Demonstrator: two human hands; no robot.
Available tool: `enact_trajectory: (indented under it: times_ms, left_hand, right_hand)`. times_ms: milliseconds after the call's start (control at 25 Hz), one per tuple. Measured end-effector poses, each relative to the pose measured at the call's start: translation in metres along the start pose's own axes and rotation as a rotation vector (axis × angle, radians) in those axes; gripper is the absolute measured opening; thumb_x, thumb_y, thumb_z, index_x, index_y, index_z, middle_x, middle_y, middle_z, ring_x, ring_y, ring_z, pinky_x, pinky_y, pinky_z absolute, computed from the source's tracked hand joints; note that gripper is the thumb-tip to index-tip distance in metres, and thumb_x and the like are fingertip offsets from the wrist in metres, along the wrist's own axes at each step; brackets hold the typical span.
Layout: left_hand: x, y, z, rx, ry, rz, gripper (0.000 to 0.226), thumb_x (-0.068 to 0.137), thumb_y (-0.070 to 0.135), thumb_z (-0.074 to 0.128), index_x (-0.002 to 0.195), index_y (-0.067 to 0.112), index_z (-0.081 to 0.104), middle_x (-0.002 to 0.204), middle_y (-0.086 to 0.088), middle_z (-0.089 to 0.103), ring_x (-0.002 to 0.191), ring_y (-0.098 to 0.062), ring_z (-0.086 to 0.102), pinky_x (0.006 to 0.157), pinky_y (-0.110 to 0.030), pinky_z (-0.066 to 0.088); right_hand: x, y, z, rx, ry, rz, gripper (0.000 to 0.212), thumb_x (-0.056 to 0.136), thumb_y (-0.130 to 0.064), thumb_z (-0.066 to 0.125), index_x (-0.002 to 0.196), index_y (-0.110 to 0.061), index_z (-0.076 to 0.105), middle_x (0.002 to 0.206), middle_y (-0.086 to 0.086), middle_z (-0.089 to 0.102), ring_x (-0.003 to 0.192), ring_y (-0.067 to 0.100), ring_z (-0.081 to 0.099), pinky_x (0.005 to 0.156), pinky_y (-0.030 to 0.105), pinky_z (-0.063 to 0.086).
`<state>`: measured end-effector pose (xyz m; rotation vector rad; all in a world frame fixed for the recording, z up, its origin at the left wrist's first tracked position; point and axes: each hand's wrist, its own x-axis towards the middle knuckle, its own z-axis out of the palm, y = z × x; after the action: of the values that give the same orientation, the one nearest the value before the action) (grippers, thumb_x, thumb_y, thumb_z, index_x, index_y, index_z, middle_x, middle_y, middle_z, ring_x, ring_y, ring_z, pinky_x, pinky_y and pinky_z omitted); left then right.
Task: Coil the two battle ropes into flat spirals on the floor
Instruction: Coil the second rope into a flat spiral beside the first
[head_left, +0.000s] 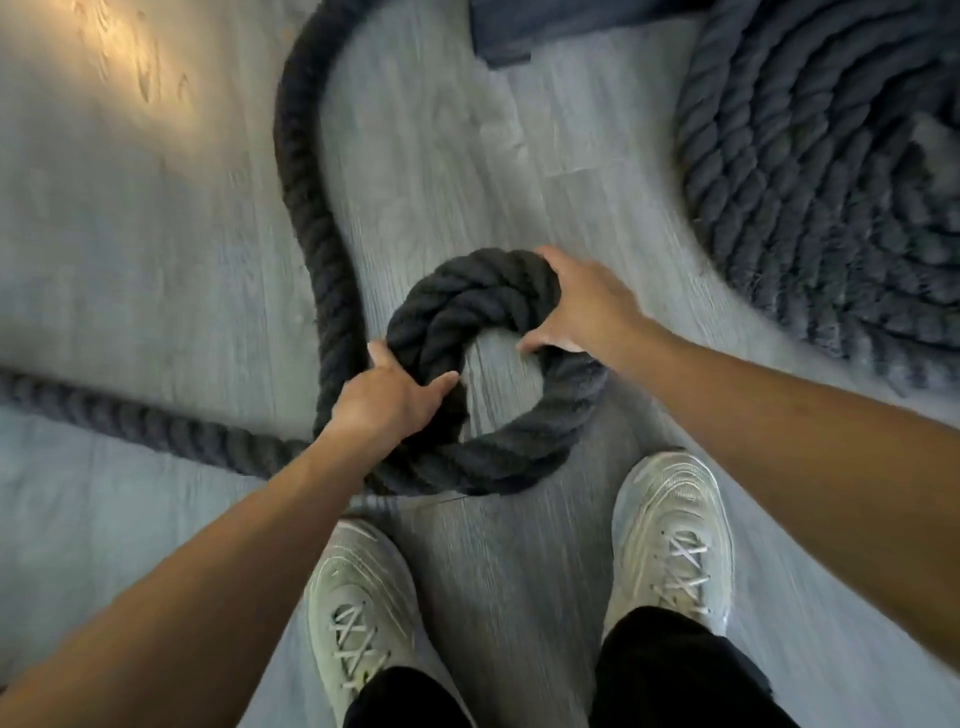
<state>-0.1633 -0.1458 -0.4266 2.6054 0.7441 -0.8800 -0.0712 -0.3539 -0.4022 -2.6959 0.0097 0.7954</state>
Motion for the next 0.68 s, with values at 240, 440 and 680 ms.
enact_trajectory:
  times_ms: [240,440,680]
  left_hand:
    - [-0.002,0.013,-0.021,0.272,0.017,0.105,0.094,0.09,0.071,0.052,0.152,0.012,0.015,0.109,-0.014,0.063,0.105,-0.038,0.063,0.073,-0.04,0.042]
    - [0.003,0.014,-0.034,0.429,-0.029,0.173,0.095,0.094,0.071,0.041,0.16,0.021,-0.006,0.086,-0.009,0.059,0.075,-0.03,0.063,0.074,-0.039,0.05]
    - [0.004,0.002,-0.02,0.296,0.035,0.183,0.092,0.099,0.066,0.032,0.156,0.022,-0.026,0.112,-0.022,0.065,0.097,-0.04,0.064,0.089,-0.049,0.053]
  right_hand:
    - [-0.079,0.014,0.06,0.203,0.047,0.173,0.133,0.078,-0.042,0.083,0.154,-0.03,-0.025,0.153,0.026,0.014,0.118,0.043,0.053,0.089,0.043,0.048]
    - [-0.117,0.037,0.079,0.469,-0.014,0.138,0.139,0.072,-0.046,0.086,0.153,-0.034,-0.026,0.152,0.024,0.013,0.125,0.037,0.049,0.098,0.03,0.037]
    - [-0.076,0.042,0.069,0.356,0.004,0.004,0.139,0.064,-0.069,0.078,0.156,-0.031,-0.019,0.152,0.018,0.011,0.136,0.034,0.036,0.113,0.039,0.032]
